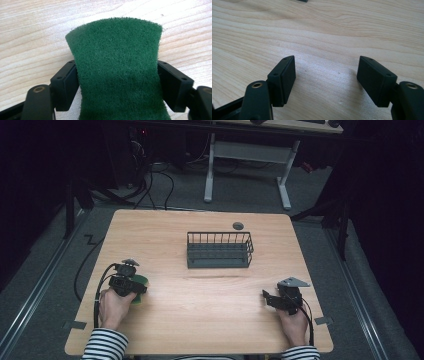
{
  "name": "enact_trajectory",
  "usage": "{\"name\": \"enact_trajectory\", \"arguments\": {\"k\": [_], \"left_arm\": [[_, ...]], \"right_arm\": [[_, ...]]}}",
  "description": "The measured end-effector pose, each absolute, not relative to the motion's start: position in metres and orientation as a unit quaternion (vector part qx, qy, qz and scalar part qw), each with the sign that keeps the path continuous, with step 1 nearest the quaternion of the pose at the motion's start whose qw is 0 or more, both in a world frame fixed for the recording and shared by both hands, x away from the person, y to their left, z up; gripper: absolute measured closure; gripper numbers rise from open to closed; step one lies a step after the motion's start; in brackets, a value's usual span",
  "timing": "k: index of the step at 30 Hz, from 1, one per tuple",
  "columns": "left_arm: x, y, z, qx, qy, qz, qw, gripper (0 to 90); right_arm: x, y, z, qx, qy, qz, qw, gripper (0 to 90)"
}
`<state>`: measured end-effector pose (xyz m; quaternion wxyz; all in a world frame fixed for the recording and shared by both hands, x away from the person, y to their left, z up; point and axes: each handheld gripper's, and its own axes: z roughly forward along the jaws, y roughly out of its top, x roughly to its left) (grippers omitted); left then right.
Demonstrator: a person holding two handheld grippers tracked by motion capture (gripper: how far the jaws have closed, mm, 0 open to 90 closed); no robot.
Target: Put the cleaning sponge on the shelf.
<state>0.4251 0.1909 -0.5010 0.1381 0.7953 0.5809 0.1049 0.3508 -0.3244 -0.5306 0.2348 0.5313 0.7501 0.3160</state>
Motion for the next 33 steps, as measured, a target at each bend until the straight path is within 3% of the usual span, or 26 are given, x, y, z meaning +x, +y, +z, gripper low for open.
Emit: {"name": "enact_trajectory", "arguments": {"k": [20,33], "left_arm": [[0.417,0.197,-0.486,0.792,0.575,0.100,0.181,28.3],[0.419,0.181,-0.457,0.808,0.543,0.102,0.204,28.3]], "right_arm": [[0.351,-0.324,-0.531,0.531,0.750,0.316,0.235,31.4],[0.351,-0.324,-0.531,0.531,0.750,0.316,0.235,31.3]]}}
